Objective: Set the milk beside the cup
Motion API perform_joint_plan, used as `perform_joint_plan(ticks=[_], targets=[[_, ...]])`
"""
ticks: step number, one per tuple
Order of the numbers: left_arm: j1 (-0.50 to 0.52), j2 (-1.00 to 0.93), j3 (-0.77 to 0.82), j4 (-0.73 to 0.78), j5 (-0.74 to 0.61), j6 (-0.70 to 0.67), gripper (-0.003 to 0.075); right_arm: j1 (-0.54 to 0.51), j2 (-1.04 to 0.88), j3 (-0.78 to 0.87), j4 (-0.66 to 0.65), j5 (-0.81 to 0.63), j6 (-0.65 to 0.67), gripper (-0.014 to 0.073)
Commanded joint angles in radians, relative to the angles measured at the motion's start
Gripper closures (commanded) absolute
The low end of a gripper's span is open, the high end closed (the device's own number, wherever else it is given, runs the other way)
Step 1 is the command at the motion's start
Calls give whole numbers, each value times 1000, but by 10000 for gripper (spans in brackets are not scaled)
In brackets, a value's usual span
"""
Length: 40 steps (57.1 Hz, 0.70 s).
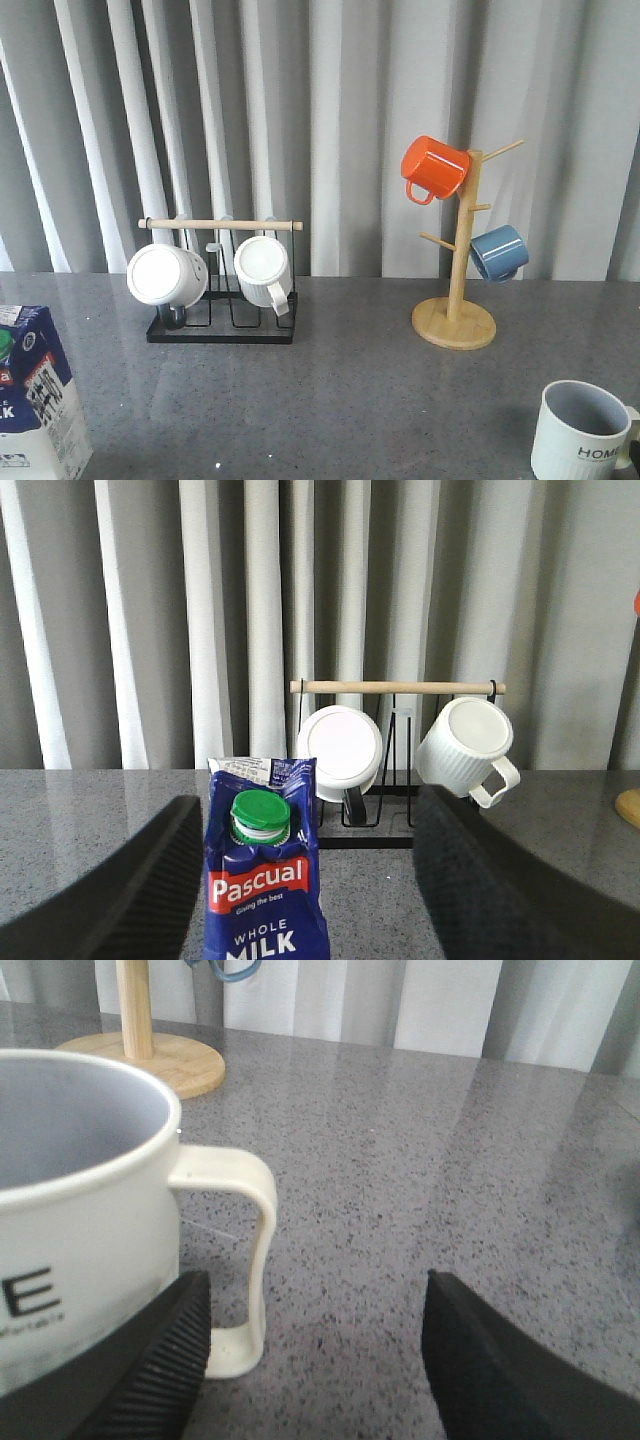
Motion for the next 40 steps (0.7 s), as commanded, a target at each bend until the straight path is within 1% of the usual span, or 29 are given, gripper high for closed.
perform_joint_plan(ticks=[1,14,25,32,37,40], targets=[[-7,3,-36,-7,-69,-10,269,-7,-25,-37,-9,-81,-4,153],[-7,3,-36,-7,-69,-10,269,-7,24,-81,-39,-67,5,153],[-7,3,-36,-7,-69,-10,269,-4,94,-120,-35,-90,5,153],[-7,3,-36,-7,-69,-10,269,-4,131,-149,-49,-100,38,158],[-7,3,-36,-7,-69,-10,269,-4,160,-173,-85,-121,61,190],[-7,3,-36,-7,-69,-10,269,-4,177,-187,-117,-149,60,237]])
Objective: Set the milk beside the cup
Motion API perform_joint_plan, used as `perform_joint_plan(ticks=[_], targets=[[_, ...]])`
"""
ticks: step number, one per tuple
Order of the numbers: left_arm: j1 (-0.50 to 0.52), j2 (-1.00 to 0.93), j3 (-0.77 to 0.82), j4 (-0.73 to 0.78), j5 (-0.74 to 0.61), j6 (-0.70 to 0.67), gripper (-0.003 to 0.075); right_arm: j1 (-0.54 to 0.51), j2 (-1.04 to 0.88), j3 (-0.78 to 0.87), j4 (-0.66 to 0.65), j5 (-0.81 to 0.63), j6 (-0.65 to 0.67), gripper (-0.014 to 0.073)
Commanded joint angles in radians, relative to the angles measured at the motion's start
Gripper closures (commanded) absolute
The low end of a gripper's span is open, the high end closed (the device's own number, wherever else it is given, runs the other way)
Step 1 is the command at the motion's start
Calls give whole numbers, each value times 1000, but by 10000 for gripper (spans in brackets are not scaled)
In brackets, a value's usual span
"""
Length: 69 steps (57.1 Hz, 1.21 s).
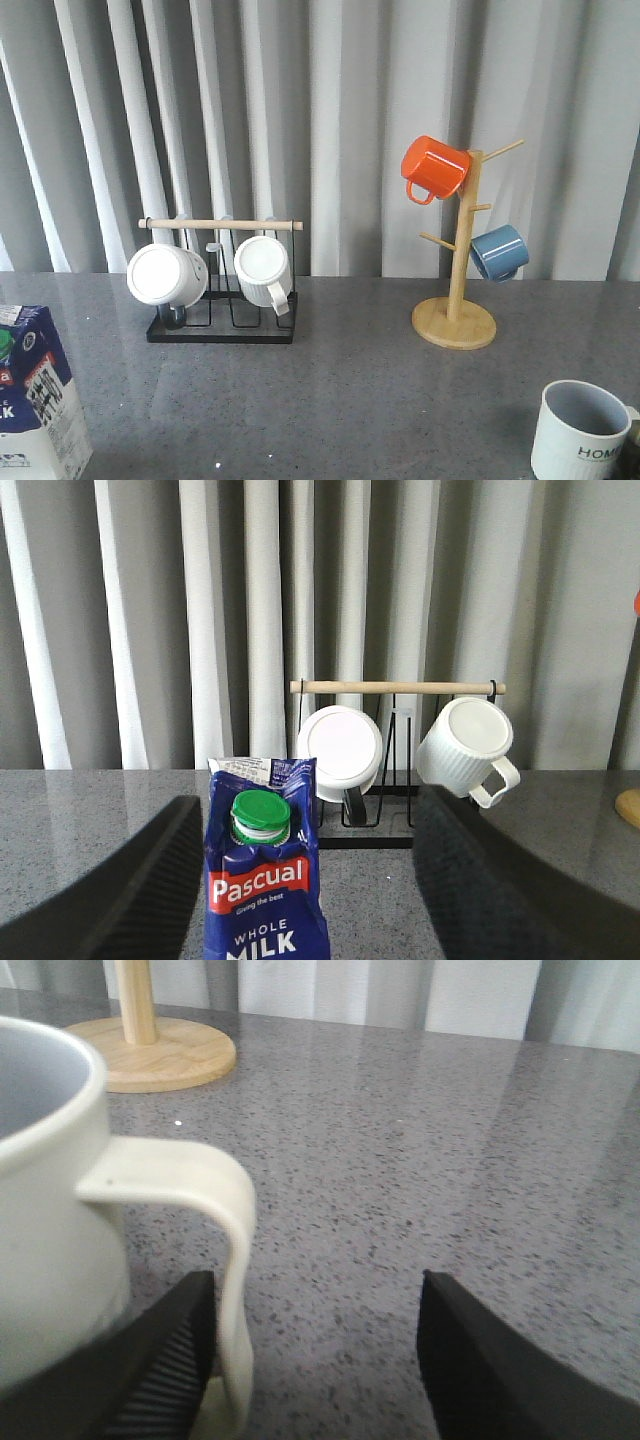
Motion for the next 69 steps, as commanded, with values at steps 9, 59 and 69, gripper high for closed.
perform_joint_plan(ticks=[9,59,69], targets=[[-7,3,-36,-7,-69,-10,269,-4,16,-54,-71,-171,61,451],[-7,3,-36,-7,-69,-10,269,701,-175,-97,592,177,-37,596],[-7,3,-36,-7,-69,-10,269,850,-122,-148,881,157,-179,596]])
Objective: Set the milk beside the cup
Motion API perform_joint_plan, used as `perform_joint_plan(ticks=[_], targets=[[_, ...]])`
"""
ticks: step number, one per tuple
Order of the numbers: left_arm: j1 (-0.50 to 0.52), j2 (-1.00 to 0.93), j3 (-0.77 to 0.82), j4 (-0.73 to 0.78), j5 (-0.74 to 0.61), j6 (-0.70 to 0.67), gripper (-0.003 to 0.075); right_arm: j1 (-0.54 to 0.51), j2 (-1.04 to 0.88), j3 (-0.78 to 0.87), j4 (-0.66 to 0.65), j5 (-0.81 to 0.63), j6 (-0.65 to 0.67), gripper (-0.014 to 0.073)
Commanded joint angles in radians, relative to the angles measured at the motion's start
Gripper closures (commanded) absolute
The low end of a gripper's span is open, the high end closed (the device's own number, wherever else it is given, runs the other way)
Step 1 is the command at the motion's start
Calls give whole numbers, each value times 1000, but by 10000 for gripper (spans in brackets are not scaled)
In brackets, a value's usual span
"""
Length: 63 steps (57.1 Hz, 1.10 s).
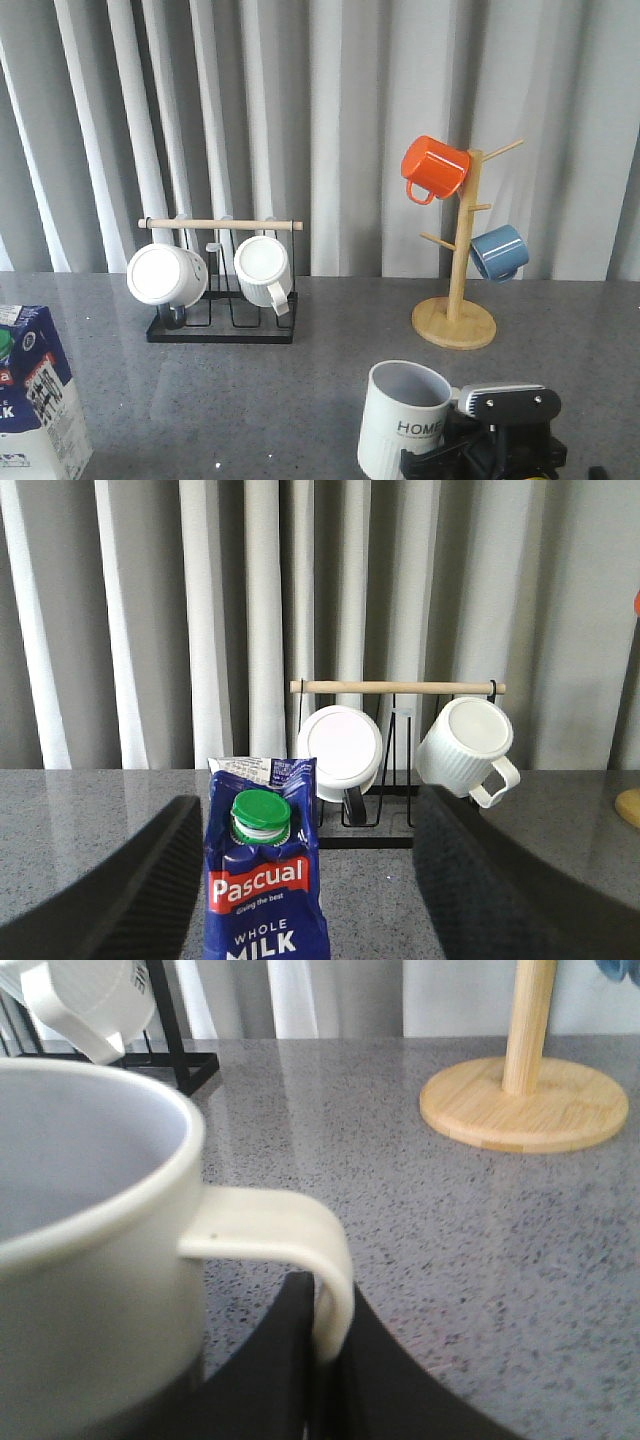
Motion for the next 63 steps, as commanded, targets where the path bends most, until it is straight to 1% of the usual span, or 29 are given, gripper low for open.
perform_joint_plan(ticks=[1,10,24,33,39,51,63], targets=[[-7,3,-36,-7,-69,-10,269,72,-8,-53,168,-104,-91,596],[-7,3,-36,-7,-69,-10,269,165,47,-98,273,-159,-210,596],[-7,3,-36,-7,-69,-10,269,255,128,-167,390,-238,-281,596],[-7,3,-36,-7,-69,-10,269,274,155,-175,426,-271,-319,596],[-7,3,-36,-7,-69,-10,269,273,162,-175,447,-272,-319,596],[-7,3,-36,-7,-69,-10,269,273,162,-175,448,-261,-321,589],[-7,3,-36,-7,-69,-10,269,273,162,-172,438,-224,-323,541]])
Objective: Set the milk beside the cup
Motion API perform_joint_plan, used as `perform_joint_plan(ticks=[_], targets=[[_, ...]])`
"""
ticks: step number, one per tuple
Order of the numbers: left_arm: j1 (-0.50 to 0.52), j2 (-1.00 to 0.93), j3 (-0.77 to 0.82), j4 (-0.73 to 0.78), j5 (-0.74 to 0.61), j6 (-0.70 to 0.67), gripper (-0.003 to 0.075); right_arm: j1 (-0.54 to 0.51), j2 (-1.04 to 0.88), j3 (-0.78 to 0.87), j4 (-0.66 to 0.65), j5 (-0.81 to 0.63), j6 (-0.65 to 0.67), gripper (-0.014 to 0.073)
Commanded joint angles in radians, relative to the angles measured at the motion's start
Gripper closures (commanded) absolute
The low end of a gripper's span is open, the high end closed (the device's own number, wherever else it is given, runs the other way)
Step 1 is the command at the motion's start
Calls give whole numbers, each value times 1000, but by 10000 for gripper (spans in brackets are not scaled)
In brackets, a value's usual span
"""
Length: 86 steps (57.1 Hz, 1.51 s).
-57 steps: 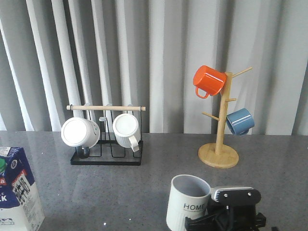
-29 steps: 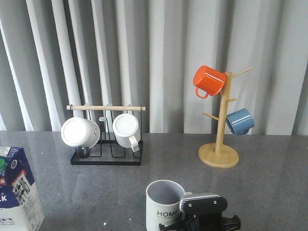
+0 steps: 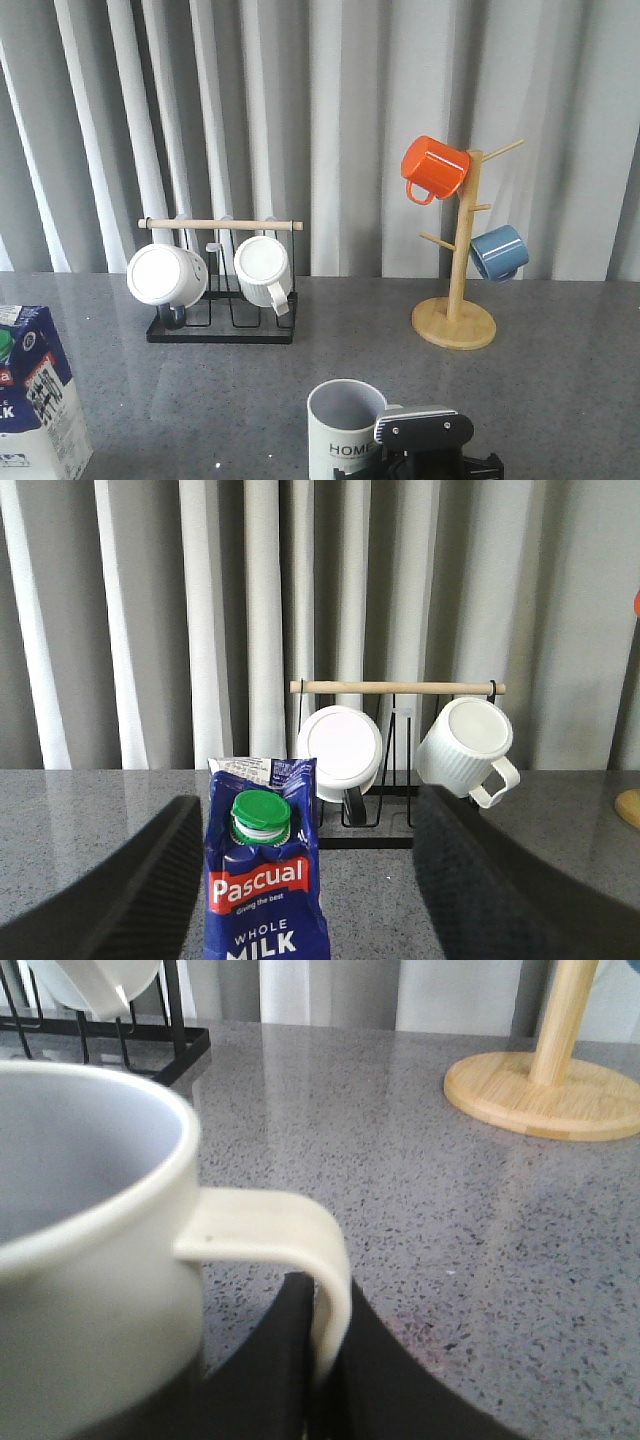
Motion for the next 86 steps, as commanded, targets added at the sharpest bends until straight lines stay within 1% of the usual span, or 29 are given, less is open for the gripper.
perform_joint_plan(ticks=[1,9,16,25,34,39,52,63,86], targets=[[-7,3,-36,-7,-69,-10,269,0,-43,-23,-33,-56,-8,536],[-7,3,-36,-7,-69,-10,269,7,-43,-23,-33,-44,-13,466],[-7,3,-36,-7,-69,-10,269,19,-43,-23,-21,-48,-45,405],[-7,3,-36,-7,-69,-10,269,41,-44,-23,13,-49,-90,366],[-7,3,-36,-7,-69,-10,269,70,-55,-23,121,-51,-145,365],[-7,3,-36,-7,-69,-10,269,79,-67,-23,157,-49,-167,365],[-7,3,-36,-7,-69,-10,269,91,-125,-19,157,-33,-178,361],[-7,3,-36,-7,-69,-10,269,113,-170,40,148,-58,-164,358],[-7,3,-36,-7,-69,-10,269,211,-276,154,157,-91,-160,351]])
